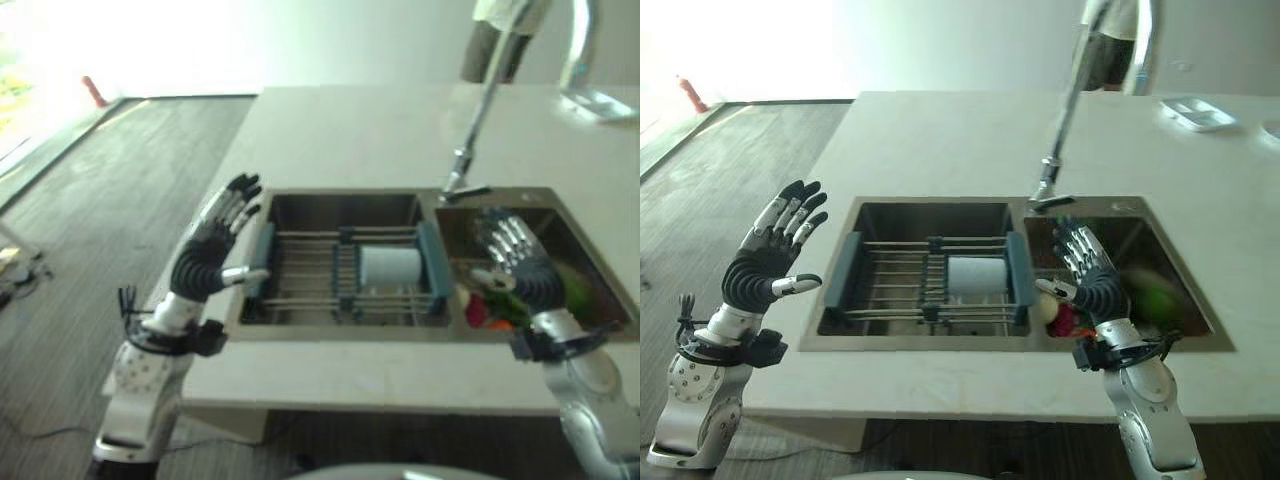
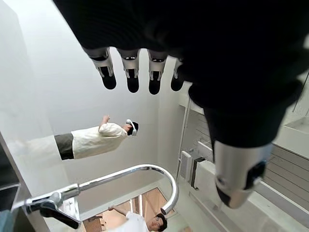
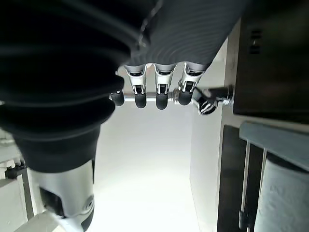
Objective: Place the dishes in the dishwasher.
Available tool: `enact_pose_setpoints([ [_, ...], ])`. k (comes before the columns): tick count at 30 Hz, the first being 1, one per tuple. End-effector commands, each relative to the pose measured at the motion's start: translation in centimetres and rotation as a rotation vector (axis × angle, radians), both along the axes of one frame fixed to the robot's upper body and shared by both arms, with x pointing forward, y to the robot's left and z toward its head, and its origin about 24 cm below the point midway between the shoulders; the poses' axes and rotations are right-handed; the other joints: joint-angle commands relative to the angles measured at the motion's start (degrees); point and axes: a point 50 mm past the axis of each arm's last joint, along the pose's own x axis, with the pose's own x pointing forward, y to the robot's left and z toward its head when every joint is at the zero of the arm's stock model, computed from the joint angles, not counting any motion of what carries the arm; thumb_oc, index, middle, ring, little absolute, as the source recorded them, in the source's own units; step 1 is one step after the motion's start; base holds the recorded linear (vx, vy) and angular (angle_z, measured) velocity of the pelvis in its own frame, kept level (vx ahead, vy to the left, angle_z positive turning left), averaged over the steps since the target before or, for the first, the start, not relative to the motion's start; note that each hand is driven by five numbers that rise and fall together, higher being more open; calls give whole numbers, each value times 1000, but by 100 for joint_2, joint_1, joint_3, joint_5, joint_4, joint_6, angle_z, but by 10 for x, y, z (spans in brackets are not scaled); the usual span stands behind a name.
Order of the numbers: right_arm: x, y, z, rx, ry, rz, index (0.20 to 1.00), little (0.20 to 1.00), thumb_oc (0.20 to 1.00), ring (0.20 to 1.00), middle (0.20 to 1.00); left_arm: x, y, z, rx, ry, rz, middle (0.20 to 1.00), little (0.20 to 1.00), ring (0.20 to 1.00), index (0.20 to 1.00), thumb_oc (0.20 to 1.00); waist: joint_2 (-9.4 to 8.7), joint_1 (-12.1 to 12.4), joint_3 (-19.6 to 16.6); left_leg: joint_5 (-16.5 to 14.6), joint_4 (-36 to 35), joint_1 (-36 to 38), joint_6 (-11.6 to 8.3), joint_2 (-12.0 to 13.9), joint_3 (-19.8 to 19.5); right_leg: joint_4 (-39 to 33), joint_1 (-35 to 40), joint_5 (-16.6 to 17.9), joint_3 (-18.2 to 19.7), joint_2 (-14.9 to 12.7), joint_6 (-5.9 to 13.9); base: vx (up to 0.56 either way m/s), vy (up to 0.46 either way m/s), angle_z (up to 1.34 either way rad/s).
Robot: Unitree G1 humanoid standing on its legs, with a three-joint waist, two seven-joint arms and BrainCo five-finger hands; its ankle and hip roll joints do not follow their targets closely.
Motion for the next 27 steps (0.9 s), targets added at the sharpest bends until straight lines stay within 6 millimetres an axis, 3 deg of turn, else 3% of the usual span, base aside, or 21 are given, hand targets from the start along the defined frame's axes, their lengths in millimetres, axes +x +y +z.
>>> enact_pose_setpoints([
  [1,2,-1,32,20,-154,29,1000,1000,1000,1000,1000,4,1,15,16,-76,16,1000,1000,1000,1000,1000,-220,35,119,-370,105,371,-93,-122,-485,38,183,-174,94,-199,7,52,-214,-20],
  [2,2,-4,33,4,-153,31,1000,1000,1000,1000,1000,4,1,14,21,-64,10,1000,1000,1000,1000,1000,-255,26,183,-503,507,306,-129,-116,-498,38,207,-142,146,-213,-45,42,-162,-25],
  [4,4,-5,35,-15,-158,38,1000,1000,1000,1000,1000,2,1,12,29,-62,15,1000,1000,1000,1000,1000,-262,83,277,-526,857,79,-177,-153,-891,38,236,-103,340,-175,-84,79,-47,-51],
  [5,5,-4,37,-16,-162,40,1000,1000,1000,1000,1000,2,0,10,45,-50,10,1000,1000,1000,1000,1000,-241,101,304,-542,712,69,-164,-170,-1025,38,250,-107,423,-166,-66,143,86,-68],
  [7,6,-2,38,-23,-167,45,1000,1000,1000,1000,1000,2,0,10,53,-49,10,1000,1000,1000,1000,1000,-128,131,329,-294,163,154,-209,-92,-1196,38,294,-167,525,-155,-28,155,175,-60],
  [10,11,5,39,-30,-172,61,1000,1000,1000,1000,1000,11,-7,13,103,-64,36,1000,1000,1000,1000,1000,-11,60,254,-356,7,195,-155,-152,-1442,54,205,-97,480,-294,34,133,279,-39],
  [16,11,13,38,-35,-154,83,1000,1000,1000,1000,1000,32,2,9,366,38,166,1000,1000,1000,1000,1000,-11,3,218,-504,7,325,5,-296,-1397,329,107,-96,303,-534,246,88,169,-22],
  [18,16,16,41,-55,-155,107,1000,1000,1000,1000,1000,48,6,2,529,119,253,1000,1000,1000,1000,1000,-28,-44,173,-619,7,389,66,-340,-1356,329,137,-148,349,-550,295,28,124,-5],
  [27,27,18,50,-92,-168,150,1000,1000,1000,1000,1000,87,11,-19,820,311,422,1000,1000,1000,1000,1000,-87,-212,133,-611,7,443,100,-295,-1155,178,220,-99,528,-466,290,-20,12,-9],
])
